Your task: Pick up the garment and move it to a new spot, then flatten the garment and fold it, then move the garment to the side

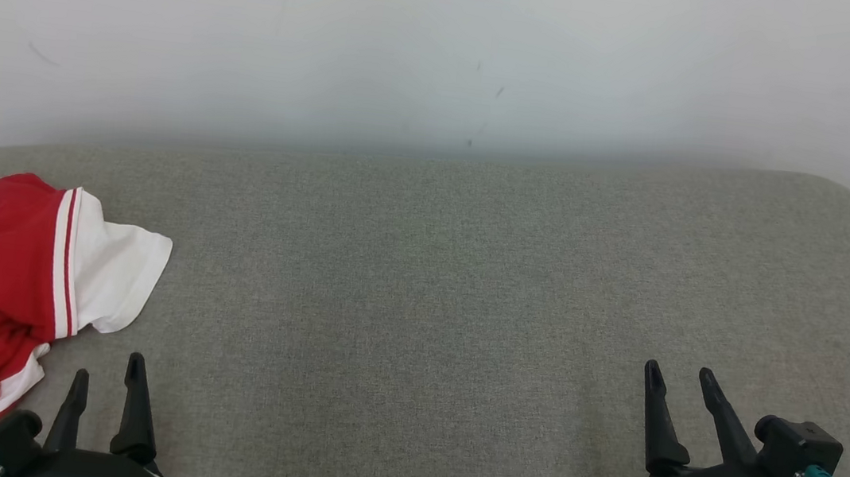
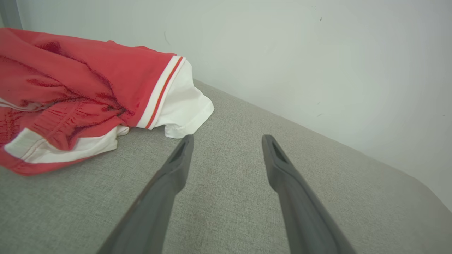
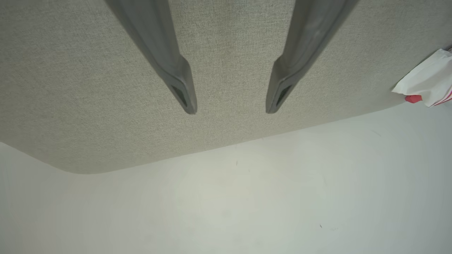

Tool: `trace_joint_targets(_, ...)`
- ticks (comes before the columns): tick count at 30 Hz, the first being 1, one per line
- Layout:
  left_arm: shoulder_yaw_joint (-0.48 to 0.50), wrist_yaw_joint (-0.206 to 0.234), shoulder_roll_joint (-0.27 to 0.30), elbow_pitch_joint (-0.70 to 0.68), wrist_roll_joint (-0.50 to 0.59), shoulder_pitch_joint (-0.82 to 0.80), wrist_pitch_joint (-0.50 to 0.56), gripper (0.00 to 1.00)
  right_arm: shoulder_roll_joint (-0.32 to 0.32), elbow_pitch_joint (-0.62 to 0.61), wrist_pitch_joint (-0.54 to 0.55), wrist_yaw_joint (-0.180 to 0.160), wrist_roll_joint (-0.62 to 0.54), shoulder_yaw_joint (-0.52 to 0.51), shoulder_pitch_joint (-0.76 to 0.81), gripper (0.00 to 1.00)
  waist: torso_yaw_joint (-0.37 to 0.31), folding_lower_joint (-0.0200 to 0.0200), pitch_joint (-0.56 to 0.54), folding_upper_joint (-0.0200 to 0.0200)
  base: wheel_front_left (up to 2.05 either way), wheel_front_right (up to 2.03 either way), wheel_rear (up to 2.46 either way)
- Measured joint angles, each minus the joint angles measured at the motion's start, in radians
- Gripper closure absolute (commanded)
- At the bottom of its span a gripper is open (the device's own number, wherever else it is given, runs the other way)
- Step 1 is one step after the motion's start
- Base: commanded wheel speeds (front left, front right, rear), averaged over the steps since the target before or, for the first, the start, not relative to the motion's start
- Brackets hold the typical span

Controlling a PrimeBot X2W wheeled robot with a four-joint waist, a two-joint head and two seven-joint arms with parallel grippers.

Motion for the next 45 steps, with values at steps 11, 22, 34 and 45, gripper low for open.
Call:
trace_joint_targets(11, -0.025, 0.026, 0.007, -0.018, 0.193, 0.000, -0.021, 0.00, -0.008, -0.017, -0.043, -0.027, -0.142, 0.015, -0.007, 0.00, -0.004, 0.0000, 0.005, 0.0000, 0.00, 0.00, 0.00)
trace_joint_targets(22, -0.026, 0.044, 0.021, -0.047, 0.310, 0.001, -0.028, 0.00, -0.014, -0.025, -0.073, -0.044, -0.237, -0.001, -0.010, 0.00, -0.010, 0.0000, 0.006, 0.0000, 0.00, 0.00, 0.00)
trace_joint_targets(34, 0.002, 0.044, 0.014, -0.060, 0.315, 0.005, -0.009, 0.00, 0.001, -0.024, -0.076, -0.044, -0.233, -0.046, -0.009, 0.00, -0.010, 0.0000, 0.002, 0.0000, 0.00, 0.00, 0.00)
trace_joint_targets(45, 0.000, 0.044, -0.001, -0.076, 0.337, 0.020, 0.011, 0.00, 0.000, -0.030, -0.076, -0.044, -0.233, -0.062, 0.013, 0.00, 0.005, -0.0001, 0.001, 0.0000, 0.00, 0.00, 0.00)
